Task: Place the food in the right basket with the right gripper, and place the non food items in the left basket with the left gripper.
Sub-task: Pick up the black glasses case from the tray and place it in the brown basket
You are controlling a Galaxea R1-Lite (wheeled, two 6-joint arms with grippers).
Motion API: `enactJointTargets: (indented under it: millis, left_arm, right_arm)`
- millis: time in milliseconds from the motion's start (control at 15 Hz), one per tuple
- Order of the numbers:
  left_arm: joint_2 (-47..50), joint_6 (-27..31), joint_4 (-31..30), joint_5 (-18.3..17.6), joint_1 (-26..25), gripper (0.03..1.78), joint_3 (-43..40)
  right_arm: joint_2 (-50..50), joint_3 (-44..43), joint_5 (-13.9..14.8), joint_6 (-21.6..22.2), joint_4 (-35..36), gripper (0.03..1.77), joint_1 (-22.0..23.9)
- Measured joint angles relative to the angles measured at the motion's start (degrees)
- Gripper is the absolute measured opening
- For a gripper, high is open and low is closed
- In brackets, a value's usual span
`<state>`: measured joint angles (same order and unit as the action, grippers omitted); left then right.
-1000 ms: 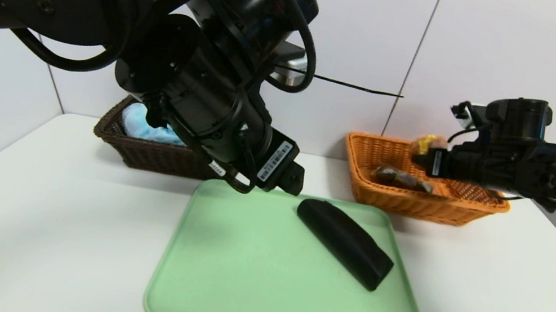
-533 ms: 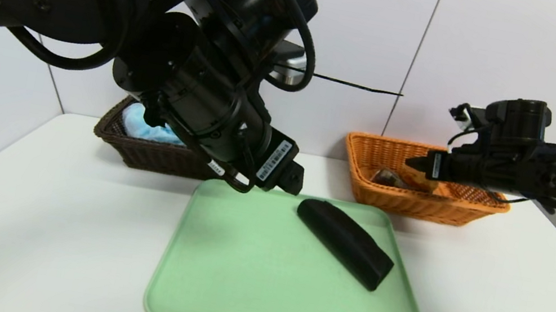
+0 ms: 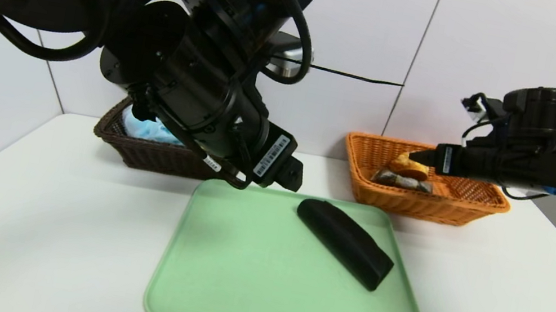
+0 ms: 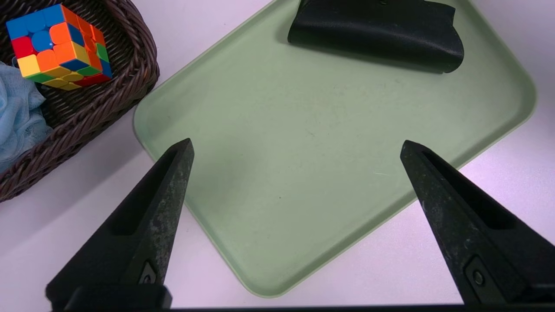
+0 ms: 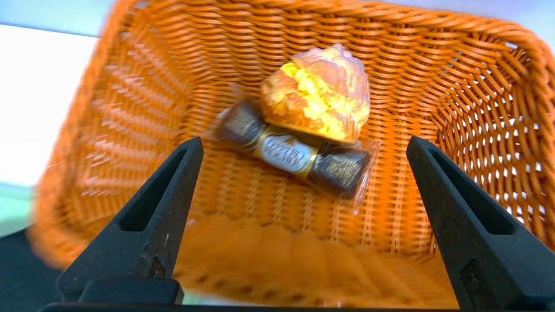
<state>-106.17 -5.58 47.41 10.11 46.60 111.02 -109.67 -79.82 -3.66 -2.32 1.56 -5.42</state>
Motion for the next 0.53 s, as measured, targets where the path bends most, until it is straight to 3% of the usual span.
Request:
enactJointTargets:
  millis: [267, 533]
  left_arm:
    - [0.1, 0.0, -0.5, -0.2, 0.1, 1.69, 0.1]
    - [-1.7, 4.0, -5.0, -0.5, 0.0, 1.69, 0.6]
  right_arm:
    - [8.8, 1.8, -6.2, 0.1, -9.0, 1.66, -0.1]
    - [19.0, 4.7, -7.4, 0.0, -22.5, 1.68, -0.1]
